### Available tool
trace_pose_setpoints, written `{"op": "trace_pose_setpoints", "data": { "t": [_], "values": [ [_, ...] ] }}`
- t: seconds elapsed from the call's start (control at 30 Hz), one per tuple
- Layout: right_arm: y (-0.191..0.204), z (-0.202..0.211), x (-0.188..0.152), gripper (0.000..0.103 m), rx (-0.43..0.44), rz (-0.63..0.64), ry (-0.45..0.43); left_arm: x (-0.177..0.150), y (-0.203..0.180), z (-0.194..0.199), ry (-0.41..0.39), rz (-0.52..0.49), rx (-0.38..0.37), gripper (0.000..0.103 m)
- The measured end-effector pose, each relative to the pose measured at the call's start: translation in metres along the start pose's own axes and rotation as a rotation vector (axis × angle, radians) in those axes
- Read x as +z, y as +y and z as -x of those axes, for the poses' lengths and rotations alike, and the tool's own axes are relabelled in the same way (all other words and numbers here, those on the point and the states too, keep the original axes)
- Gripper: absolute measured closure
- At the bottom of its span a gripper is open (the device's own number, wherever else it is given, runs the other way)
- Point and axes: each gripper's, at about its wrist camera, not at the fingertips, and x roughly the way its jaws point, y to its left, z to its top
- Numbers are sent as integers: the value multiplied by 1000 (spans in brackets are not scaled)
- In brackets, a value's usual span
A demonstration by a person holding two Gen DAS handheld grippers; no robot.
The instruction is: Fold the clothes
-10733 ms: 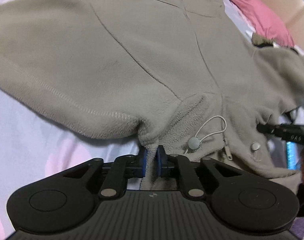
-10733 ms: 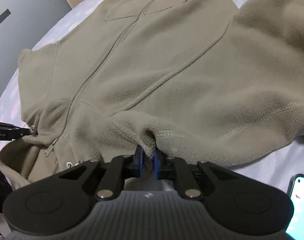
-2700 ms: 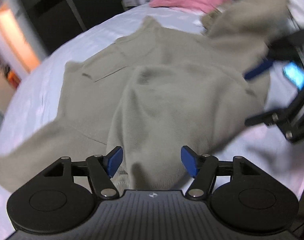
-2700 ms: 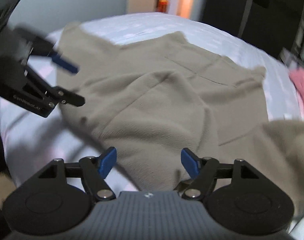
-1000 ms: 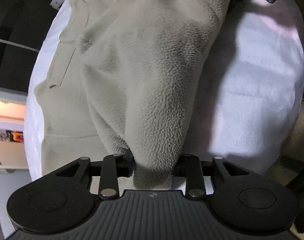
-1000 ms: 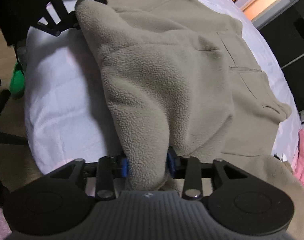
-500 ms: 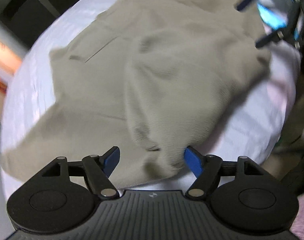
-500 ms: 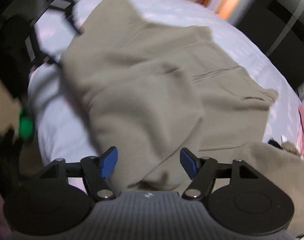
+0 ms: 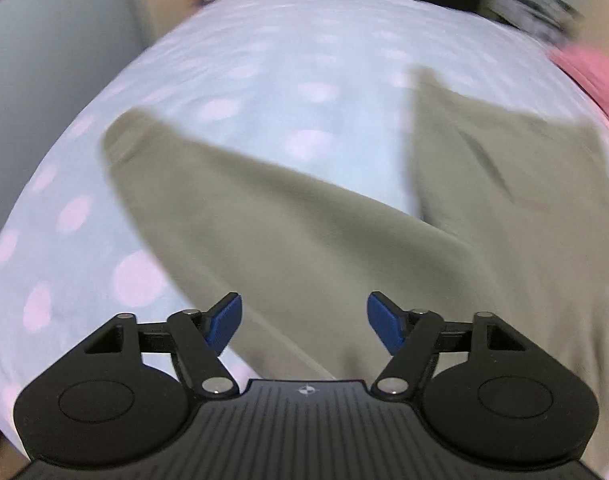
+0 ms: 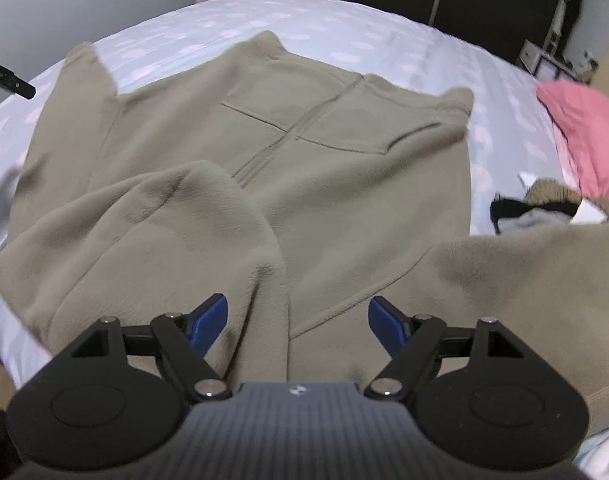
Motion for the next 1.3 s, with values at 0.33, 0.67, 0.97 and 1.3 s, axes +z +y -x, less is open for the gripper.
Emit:
{"op": "trace_pose_setpoints", "data": {
  "t": [0.33,0.67,0.97,1.3],
  "values": [
    [-8,-34,-2,23,28,-73,35,28,102,-92,-19,293,118,37],
    [-1,-56,2,23,48,-28,49,17,146,-135,-168,465,133,30],
    [-2,-60,5,23,44,-33,60,25,165,-94,-246,572,93,97],
    [-10,-24,17,23,0,-86,-1,28,131,67,-462,425,151,98]
  ]
}}
